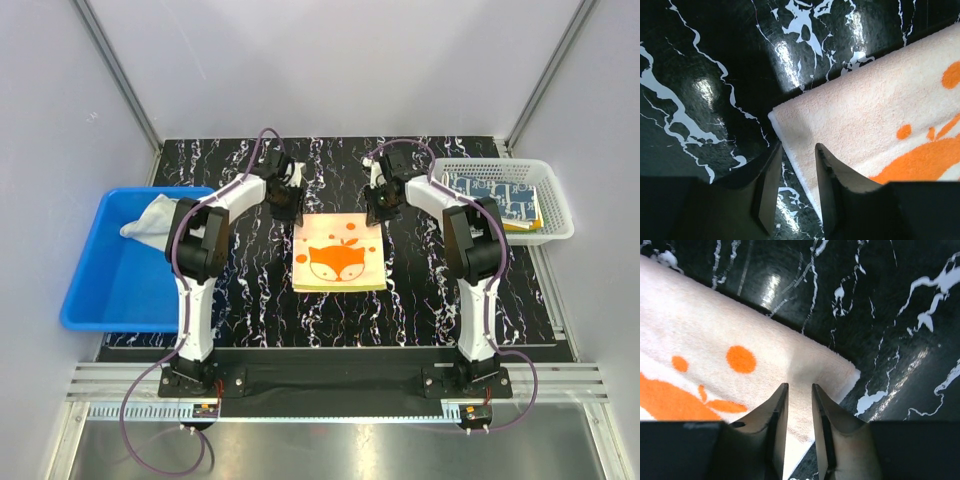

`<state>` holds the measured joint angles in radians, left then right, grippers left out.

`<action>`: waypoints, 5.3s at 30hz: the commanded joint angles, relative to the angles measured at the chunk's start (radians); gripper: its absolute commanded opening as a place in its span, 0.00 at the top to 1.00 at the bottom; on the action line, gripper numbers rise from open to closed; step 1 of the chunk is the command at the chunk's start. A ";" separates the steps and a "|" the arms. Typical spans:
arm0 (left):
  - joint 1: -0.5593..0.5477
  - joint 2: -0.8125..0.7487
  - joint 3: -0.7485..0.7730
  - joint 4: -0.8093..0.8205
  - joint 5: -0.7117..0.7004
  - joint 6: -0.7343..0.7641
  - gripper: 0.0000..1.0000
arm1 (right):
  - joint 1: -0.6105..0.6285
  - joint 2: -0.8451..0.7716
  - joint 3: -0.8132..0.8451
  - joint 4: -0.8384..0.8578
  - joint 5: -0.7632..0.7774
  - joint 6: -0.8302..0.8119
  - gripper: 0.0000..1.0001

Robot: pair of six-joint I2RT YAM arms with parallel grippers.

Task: Fold and stack the towels
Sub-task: Fold the towel

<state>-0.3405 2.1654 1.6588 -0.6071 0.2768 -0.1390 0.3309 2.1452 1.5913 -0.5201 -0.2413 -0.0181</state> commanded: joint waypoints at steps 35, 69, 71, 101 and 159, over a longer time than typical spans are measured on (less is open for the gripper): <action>0.037 0.246 0.430 -0.301 0.111 0.427 0.66 | -0.147 0.235 0.412 -0.301 -0.312 -0.413 0.50; 0.037 0.085 0.388 -0.247 0.121 0.409 1.00 | -0.193 0.073 0.316 -0.214 -0.429 -0.504 1.00; 0.038 0.070 0.375 -0.246 0.122 0.403 1.00 | -0.193 0.042 0.291 -0.189 -0.432 -0.500 1.00; -0.067 -0.324 -0.056 -0.131 0.067 0.335 1.00 | -0.113 -0.576 -0.444 0.328 -0.265 -0.503 1.00; -0.169 -0.361 -0.473 0.011 0.041 -0.086 0.72 | -0.062 -0.323 -0.455 -0.012 -0.156 0.165 0.96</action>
<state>-0.5056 1.8080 1.1622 -0.6083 0.3653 -0.1894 0.2768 1.8072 1.0550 -0.4782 -0.4709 0.0872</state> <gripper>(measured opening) 0.279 0.044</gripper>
